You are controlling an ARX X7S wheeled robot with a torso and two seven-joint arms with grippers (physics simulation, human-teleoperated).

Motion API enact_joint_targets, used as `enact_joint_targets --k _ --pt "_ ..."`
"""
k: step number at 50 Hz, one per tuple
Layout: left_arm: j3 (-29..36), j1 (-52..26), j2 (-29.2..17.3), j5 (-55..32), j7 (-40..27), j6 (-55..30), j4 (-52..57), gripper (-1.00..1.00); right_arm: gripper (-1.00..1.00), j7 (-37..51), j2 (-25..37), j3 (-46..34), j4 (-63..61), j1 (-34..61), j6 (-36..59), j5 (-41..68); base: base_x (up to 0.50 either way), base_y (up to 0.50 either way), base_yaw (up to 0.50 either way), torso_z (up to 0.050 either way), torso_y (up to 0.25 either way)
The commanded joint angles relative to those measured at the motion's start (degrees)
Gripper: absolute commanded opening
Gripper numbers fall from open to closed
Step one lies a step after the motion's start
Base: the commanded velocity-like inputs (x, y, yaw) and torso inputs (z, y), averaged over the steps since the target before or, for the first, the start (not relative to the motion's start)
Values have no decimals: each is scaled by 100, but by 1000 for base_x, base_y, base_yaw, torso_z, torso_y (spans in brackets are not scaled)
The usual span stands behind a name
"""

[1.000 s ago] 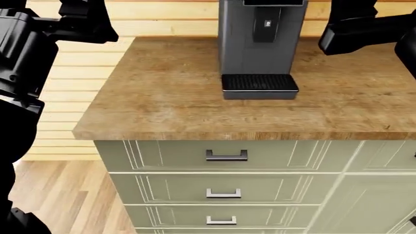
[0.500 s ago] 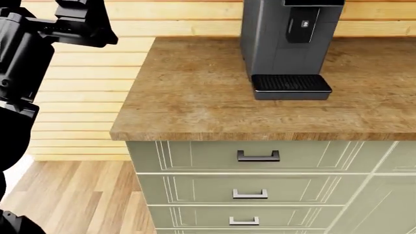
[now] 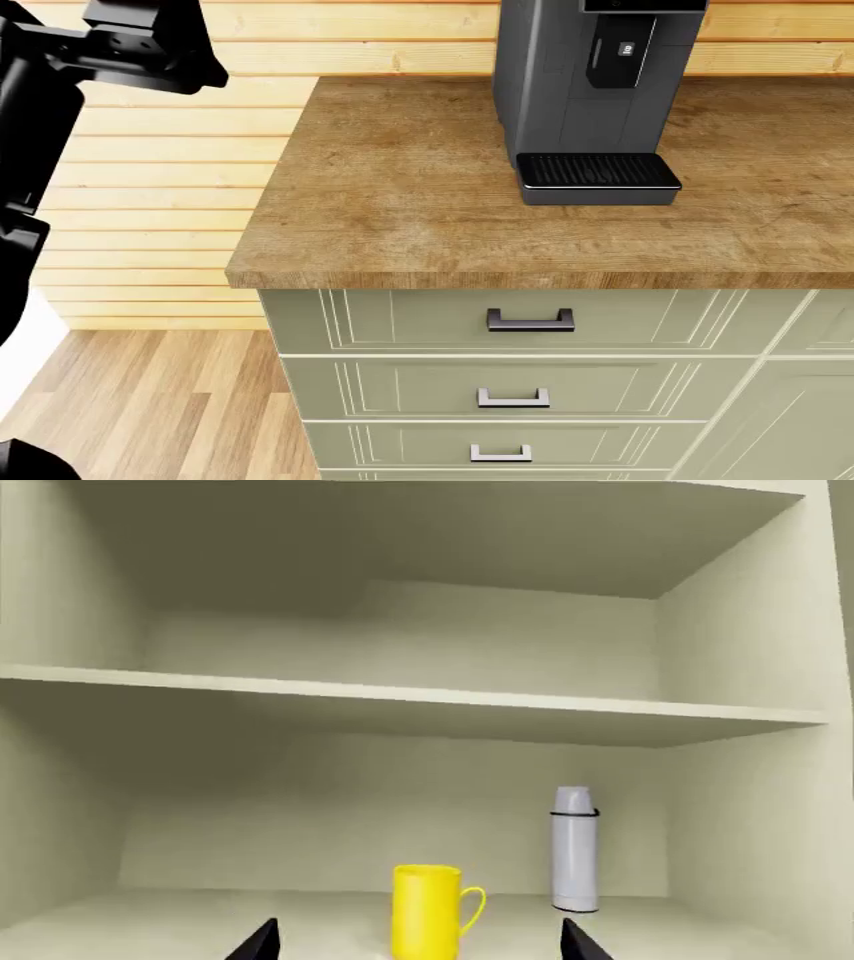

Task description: Pick the mug from the cabinet, place it under the coffee machine dispenser, and press the start button.

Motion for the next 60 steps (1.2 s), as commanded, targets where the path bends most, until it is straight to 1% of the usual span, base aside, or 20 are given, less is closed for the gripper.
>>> enact_joint_targets --k 1,6,21,28,29,32,36,40,45,51,60 --pt "-11 -106 -61 -168 -119 -172 221 100 100 -733 -396 390 883 248 35 -1199 0 0 0 0 0" --pt "-9 -76 -101 -154 -107 -126 239 100 100 -779 -410 428 767 248 137 -1227 12 0 0 0 0" --pt "34 -33 -164 -148 -103 -60 240 100 100 -460 -428 481 1136 248 -386 -806 11 -49 0 0 0" --pt "77 -57 -192 -156 -109 -55 246 100 100 -370 -406 508 1164 248 -501 -637 0 -500 0 0 0" --pt "84 -64 -198 -156 -107 -53 244 100 100 -345 -402 517 1161 248 -491 -597 0 -324 0 0 0" --pt "82 -73 -202 -186 -123 -73 255 100 100 -569 -257 488 409 248 185 -628 0 -104 0 0 0" --pt "63 -68 -203 -233 -144 -91 278 100 100 -631 -280 490 361 248 276 -693 0 0 0 0 0" --pt "67 -35 -215 -231 -138 -62 279 100 100 -540 -381 500 644 248 48 -657 0 0 0 0 0" --pt "77 -13 -223 -229 -132 -26 271 100 100 -81 -490 555 1253 248 -459 -250 0 0 0 0 0" --pt "102 -4 -229 -219 -132 13 257 100 100 -11 -583 485 1655 248 -821 -293 0 0 0 0 0" --pt "81 -7 -258 -273 -161 -1 268 100 100 27 -568 515 1623 248 -843 -273 0 0 0 0 0"
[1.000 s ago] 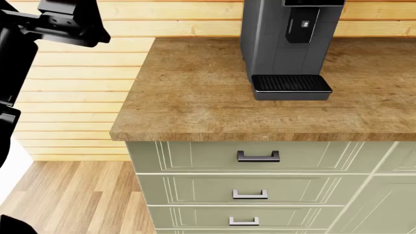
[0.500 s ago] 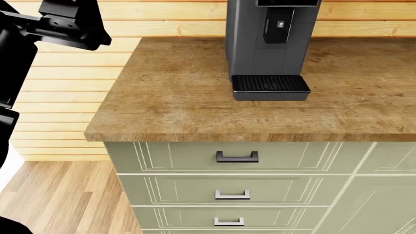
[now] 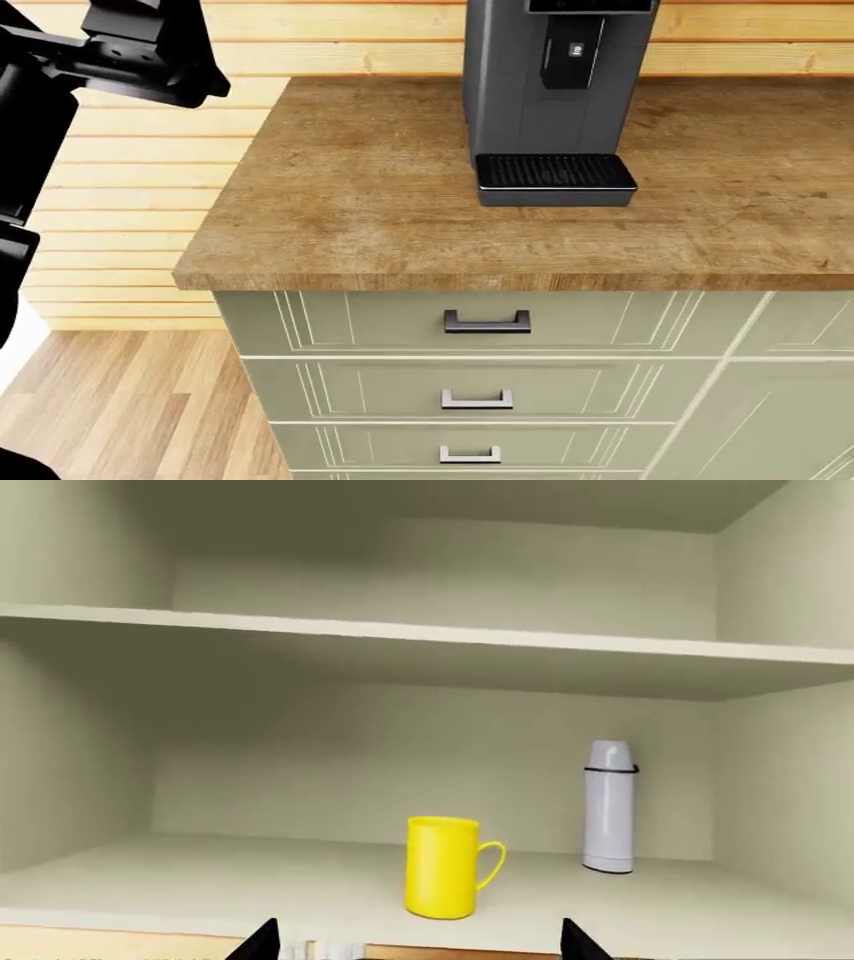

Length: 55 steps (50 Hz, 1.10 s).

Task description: Pick the mug from the cabinet, place it under the coffee machine dispenser, and press the start button.

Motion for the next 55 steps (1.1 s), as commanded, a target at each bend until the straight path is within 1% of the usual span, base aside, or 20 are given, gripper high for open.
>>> enact_joint_targets --k 1,9,16,24,44,50,55 --pt "-5 4 -35 -45 -20 10 5 100 100 33 47 11 -150 2 90 71 0 0 0 0 0" --pt "-18 -37 -56 -117 -53 -28 17 100 100 -71 182 25 -567 2 454 72 0 0 0 0 0" --pt "6 -36 -63 -128 -59 -5 9 100 100 -236 206 0 -688 2 528 -95 26 0 0 0 0" --pt "-46 -20 -68 -213 -83 -14 20 100 100 -363 207 -12 -719 2 528 -241 132 0 0 0 0" --pt "-31 48 -117 -252 -79 73 17 100 100 -600 270 -21 -1017 2 886 -437 146 -11 0 0 0" --pt "11 34 -133 -252 -76 87 8 100 100 -704 320 -12 -1192 2 1060 -430 146 -81 0 0 0" --pt "35 34 -150 -251 -66 109 -1 100 100 -591 352 16 -1239 2 1143 -271 145 -28 0 0 0"
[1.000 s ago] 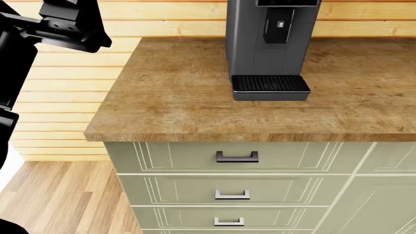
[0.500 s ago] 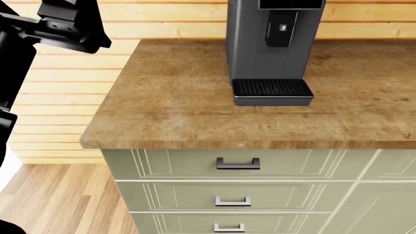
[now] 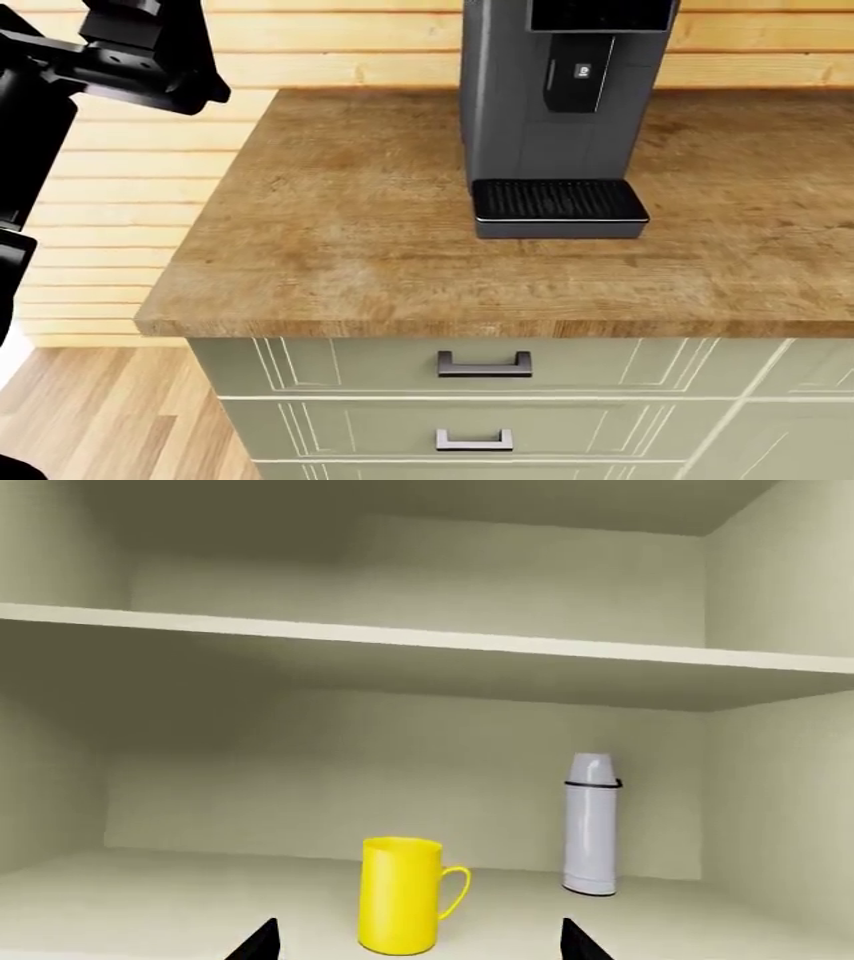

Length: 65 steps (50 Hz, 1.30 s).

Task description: Pick the mug from the cabinet, place it under the coffee machine dispenser, and press the start button.

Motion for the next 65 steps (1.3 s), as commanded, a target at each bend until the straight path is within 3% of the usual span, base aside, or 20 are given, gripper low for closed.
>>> enact_joint_targets --k 1,13,19,33,65 --pt "50 1 -36 -1 14 45 -18 100 100 60 87 65 -207 0 256 230 148 -12 0 0 0" --pt "26 84 -69 -72 10 72 30 100 100 379 220 96 -303 0 431 864 146 -2 0 0 0" --pt "15 118 -88 -80 4 98 30 100 100 573 -13 70 167 0 -117 719 146 -3 0 0 0" --pt "11 108 -132 -111 -48 108 26 100 100 211 -116 9 233 0 -110 221 146 -2 0 0 0" --pt "63 73 -185 -236 -122 135 55 100 100 308 -65 37 385 0 -313 357 146 -1 0 0 0"
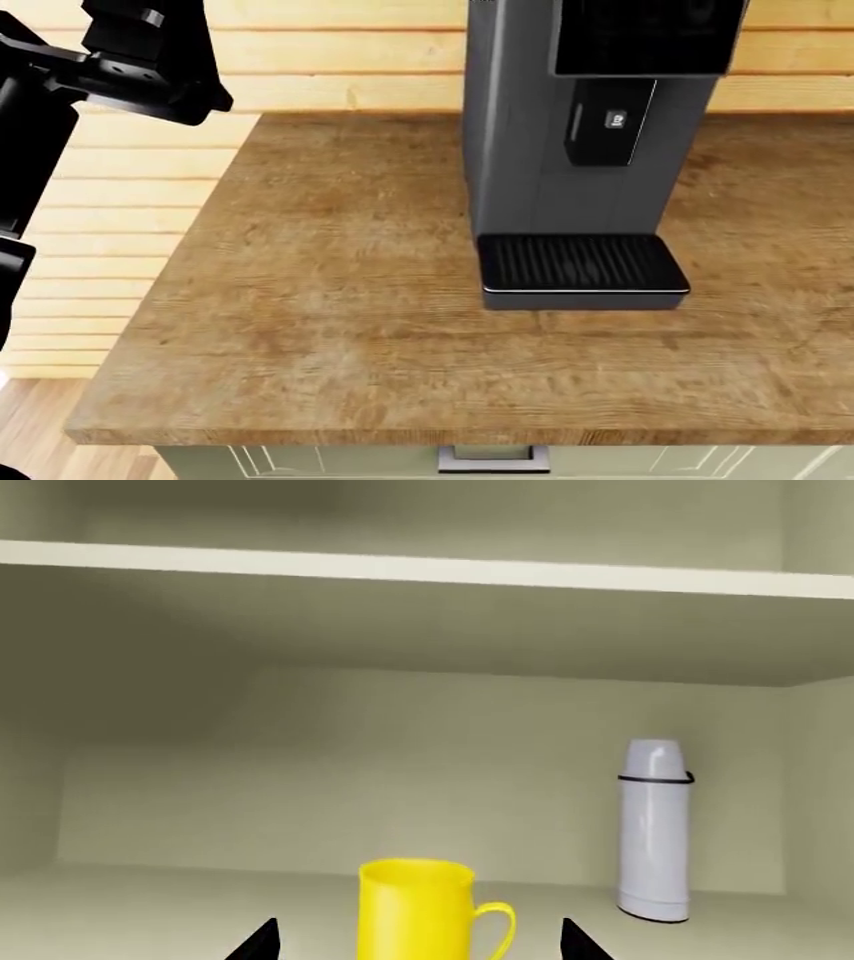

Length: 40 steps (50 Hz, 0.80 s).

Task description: Pick the mug from the cabinet, place it under the coffee machine dispenser, and press the start button.

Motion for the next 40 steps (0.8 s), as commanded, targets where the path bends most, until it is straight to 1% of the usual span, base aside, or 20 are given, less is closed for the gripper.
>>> enact_joint_targets --k 1,5,11,17,21,27,32,40 --pt "5 10 -25 -37 -23 19 6 100 100 40 13 12 21 1 -52 74 148 -4 0 0 0" --pt "13 31 -32 -41 -21 36 6 100 100 46 16 10 18 1 -35 98 148 -3 0 0 4" --pt "23 49 -45 -46 -34 50 6 100 100 260 -128 22 369 1 -372 198 145 0 0 0 0" --pt "44 39 -56 -47 -45 62 -1 100 100 345 -96 40 331 1 -257 277 146 0 0 0 0" --pt "55 32 -65 -51 -50 70 -9 100 100 247 42 31 95 1 40 292 148 0 0 0 0" --pt "56 34 -79 -75 -68 71 -6 100 100 3 105 -24 35 1 234 80 147 0 0 0 0" --pt "86 44 -79 -56 -63 103 -23 100 100 -34 43 -34 244 1 121 -90 145 0 0 0 0" --pt "124 101 -81 -16 -45 172 -38 100 100 -62 28 -17 478 1 10 -33 146 0 0 0 0"
